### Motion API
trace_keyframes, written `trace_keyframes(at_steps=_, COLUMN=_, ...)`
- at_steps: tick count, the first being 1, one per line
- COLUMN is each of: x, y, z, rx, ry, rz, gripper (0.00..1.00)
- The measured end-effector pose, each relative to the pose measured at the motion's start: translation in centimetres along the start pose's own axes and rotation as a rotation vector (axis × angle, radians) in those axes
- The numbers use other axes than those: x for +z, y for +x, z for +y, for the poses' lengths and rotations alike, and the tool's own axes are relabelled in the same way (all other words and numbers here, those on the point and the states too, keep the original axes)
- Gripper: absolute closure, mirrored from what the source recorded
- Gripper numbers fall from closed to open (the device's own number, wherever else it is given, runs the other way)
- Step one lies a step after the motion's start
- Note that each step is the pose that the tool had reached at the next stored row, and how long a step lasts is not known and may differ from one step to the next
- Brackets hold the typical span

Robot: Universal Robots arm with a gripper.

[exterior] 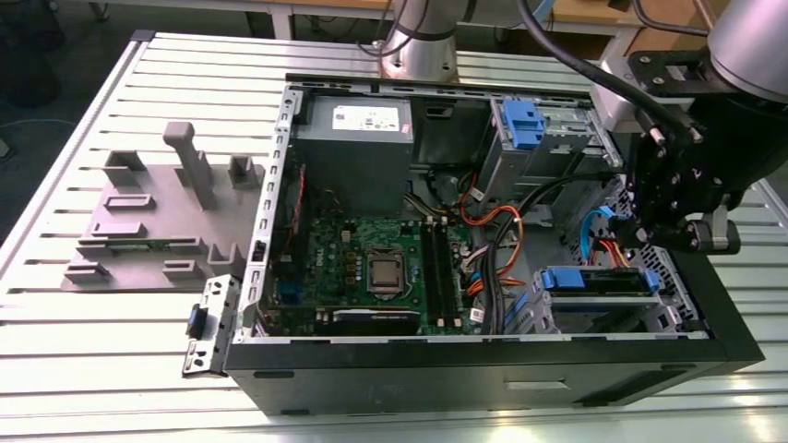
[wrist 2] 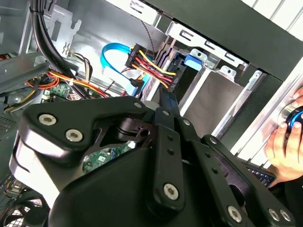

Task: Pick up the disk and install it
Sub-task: 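Insert the second disk wire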

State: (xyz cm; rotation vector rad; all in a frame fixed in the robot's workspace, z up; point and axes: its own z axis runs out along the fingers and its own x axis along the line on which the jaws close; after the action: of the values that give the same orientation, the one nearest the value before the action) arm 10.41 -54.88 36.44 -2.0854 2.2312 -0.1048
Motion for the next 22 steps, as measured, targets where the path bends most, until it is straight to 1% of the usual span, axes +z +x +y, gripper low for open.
trace_keyframes(at_steps=4, x=-0.22, y=0.0, z=-0.02, rx=0.0, ry=0.0, rz=-0.0004, gripper=0.89)
trace_keyframes(at_steps=7, x=-0.26, y=-0.08, z=-0.03, rx=0.0, ry=0.0, rz=-0.0003, gripper=0.89)
trace_keyframes(at_steps=17, x=-0.25, y=-0.79, z=0.02, rx=0.0, ry=0.0, rz=0.0003, gripper=0.89)
trace_keyframes(at_steps=22, x=-0.25, y=-0.91, z=0.03, rx=0.0, ry=0.0001, rz=0.0004, gripper=0.89)
